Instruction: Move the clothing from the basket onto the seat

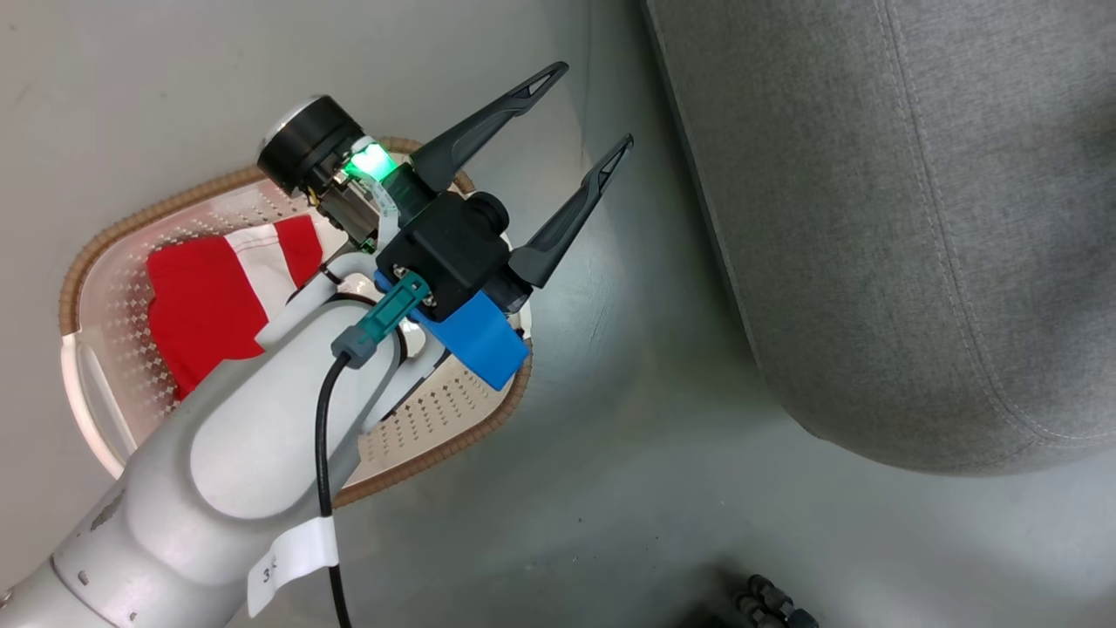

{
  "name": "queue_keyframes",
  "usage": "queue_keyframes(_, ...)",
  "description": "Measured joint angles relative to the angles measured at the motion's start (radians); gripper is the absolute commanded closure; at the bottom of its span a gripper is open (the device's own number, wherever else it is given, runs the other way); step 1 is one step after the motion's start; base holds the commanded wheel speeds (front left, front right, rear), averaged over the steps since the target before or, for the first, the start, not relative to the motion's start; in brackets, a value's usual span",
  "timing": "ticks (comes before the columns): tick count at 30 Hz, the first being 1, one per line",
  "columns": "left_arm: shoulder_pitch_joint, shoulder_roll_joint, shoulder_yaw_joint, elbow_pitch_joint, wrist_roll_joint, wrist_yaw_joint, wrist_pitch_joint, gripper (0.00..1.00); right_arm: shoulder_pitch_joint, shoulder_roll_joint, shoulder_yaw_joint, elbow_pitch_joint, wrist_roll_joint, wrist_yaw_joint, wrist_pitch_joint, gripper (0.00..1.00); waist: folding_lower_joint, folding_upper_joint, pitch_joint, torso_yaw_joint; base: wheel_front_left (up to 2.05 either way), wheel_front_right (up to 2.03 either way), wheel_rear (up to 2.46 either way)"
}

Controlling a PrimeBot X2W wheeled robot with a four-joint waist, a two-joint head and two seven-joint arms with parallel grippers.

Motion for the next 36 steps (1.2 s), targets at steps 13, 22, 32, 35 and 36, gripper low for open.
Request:
queue_keyframes(13, 0.066, -0.068, 0.022, 0.094, -0.055, 0.026, -0.076, 0.0, 0.289, 0.047, 0.029, -0.165, -0.053, 0.0, 0.0, 0.0, -0.0001, 0.0, -0.16, 0.021, 0.0, 0.0, 0.0)
queue_keyframes(22, 0.205, -0.094, 0.14, 0.092, -0.087, 0.053, -0.083, 0.0, 0.524, 0.07, 0.135, -0.294, -0.051, 0.0, 0.0, 0.0, -0.0002, 0.0001, -0.34, 0.052, 0.0, 0.0, 0.0)
queue_keyframes(32, 0.401, -0.117, 0.355, 0.037, -0.056, 0.083, -0.084, 0.0, 0.638, 0.103, 0.323, -0.49, -0.009, 0.0, 0.0, 0.0, -0.0003, 0.0001, -0.507, 0.099, 0.0, 0.0, 0.0)
queue_keyframes(35, 0.451, -0.13, 0.423, 0.024, -0.04, 0.083, -0.084, 0.0, 0.654, 0.111, 0.362, -0.529, 0.003, 0.0, 0.0, 0.0, -0.0003, 0.0001, -0.54, 0.124, 0.0, 0.0, 0.0)
queue_keyframes(36, 0.468, -0.136, 0.442, 0.021, -0.034, 0.081, -0.084, 0.0, 0.661, 0.113, 0.371, -0.538, 0.009, 0.0, 0.0, 0.0, -0.0003, 0.0001, -0.55, 0.132, 0.0, 0.0, 0.0)
